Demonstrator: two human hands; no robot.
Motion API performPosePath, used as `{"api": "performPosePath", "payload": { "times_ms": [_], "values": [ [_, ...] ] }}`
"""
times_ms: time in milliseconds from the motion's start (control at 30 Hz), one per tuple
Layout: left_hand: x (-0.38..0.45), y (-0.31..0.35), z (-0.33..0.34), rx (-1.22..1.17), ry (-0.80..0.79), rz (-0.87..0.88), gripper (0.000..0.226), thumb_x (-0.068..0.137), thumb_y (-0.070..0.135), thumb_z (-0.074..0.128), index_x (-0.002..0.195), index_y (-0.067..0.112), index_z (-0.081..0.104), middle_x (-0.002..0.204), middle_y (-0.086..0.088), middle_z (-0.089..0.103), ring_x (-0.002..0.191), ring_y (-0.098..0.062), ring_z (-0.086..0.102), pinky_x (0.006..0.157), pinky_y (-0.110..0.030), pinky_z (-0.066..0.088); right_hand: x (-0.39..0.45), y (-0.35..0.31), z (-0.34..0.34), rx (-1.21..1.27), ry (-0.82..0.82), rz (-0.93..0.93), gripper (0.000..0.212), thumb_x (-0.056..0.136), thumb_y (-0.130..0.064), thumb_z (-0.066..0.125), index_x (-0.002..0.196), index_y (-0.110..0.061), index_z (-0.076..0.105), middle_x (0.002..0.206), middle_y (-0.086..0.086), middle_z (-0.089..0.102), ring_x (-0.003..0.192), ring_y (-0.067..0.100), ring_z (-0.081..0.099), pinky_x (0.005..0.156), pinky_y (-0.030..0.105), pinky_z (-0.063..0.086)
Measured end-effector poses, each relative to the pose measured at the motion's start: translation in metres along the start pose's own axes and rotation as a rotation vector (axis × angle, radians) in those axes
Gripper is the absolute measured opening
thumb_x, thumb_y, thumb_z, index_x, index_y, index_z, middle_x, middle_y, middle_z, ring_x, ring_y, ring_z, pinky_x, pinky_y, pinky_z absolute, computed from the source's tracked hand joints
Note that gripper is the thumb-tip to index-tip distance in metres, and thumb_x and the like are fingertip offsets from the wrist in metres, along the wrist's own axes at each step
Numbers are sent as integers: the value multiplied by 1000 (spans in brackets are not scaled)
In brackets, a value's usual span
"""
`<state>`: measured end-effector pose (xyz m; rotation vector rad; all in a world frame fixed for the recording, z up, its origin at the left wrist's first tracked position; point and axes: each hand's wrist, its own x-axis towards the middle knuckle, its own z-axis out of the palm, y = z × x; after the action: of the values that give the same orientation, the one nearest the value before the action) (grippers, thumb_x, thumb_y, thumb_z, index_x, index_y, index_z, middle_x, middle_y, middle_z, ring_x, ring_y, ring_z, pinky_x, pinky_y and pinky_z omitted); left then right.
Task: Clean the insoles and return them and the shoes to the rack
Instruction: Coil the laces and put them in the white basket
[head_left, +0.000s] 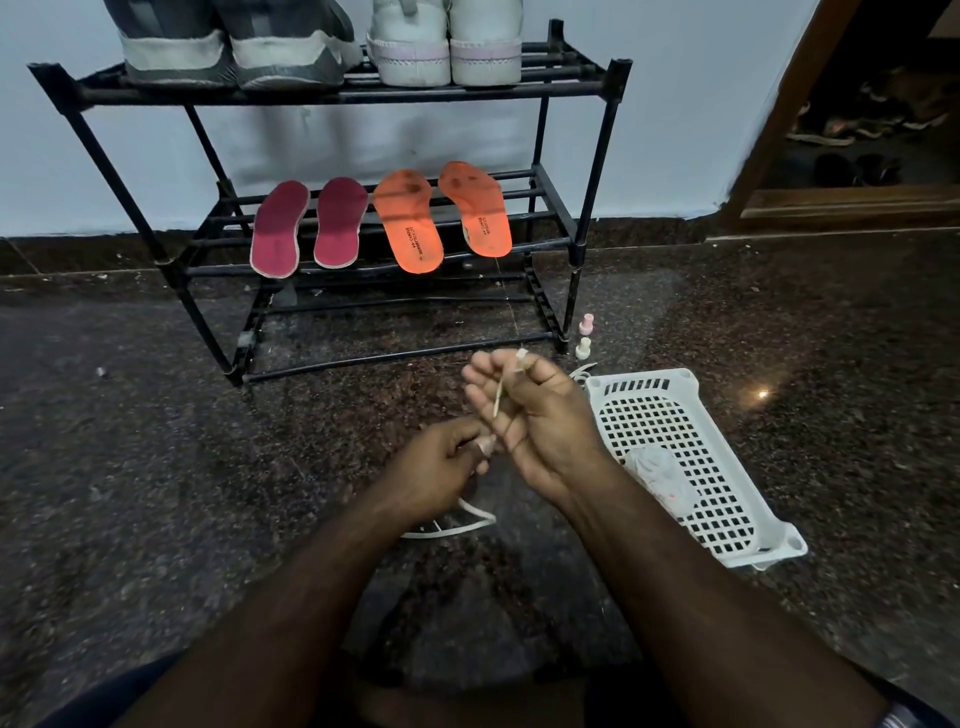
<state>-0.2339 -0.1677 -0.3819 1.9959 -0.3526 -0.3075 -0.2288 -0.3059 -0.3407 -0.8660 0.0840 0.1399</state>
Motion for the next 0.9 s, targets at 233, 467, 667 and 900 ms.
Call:
{"api": "performPosePath", "payload": {
  "times_ms": [233, 467, 667, 900],
  "values": [
    [-4, 10, -13, 219, 69, 20, 10, 94, 29, 64, 88, 27, 72, 85, 9, 72, 81, -11, 67, 77, -39, 54, 10, 10, -40, -1492, 5, -222, 22, 96, -16, 55, 76, -21, 61, 75, 0, 68, 67, 15, 63, 61, 26, 46],
    [1, -4, -29, 60, 281, 89, 12, 93, 26, 62, 86, 28, 72, 87, 13, 71, 85, -5, 65, 78, -33, 53, -5, -6, -17, -479, -218, 506, 25, 101, -6, 42, 105, -4, 66, 70, 2, 58, 51, 9, 48, 51, 22, 42],
    [0, -1, -2, -62, 191, 56, 25, 96, 10, 56, 87, 28, 70, 79, 7, 72, 76, -6, 65, 76, -34, 52, -8, -9, 6, -39, -149, 209, 21, 102, -9, 40, 100, -3, 60, 79, 9, 67, 72, 20, 68, 72, 31, 58],
    [-3, 8, -7, 224, 103, 65, 14, 93, 35, 61, 84, 29, 70, 78, 13, 70, 72, -4, 64, 70, -31, 52, 6, 3, -21, -1301, 48, -302, 19, 101, -17, 47, 90, -19, 63, 87, -5, 70, 84, 10, 67, 79, 27, 51]
  ]
}}
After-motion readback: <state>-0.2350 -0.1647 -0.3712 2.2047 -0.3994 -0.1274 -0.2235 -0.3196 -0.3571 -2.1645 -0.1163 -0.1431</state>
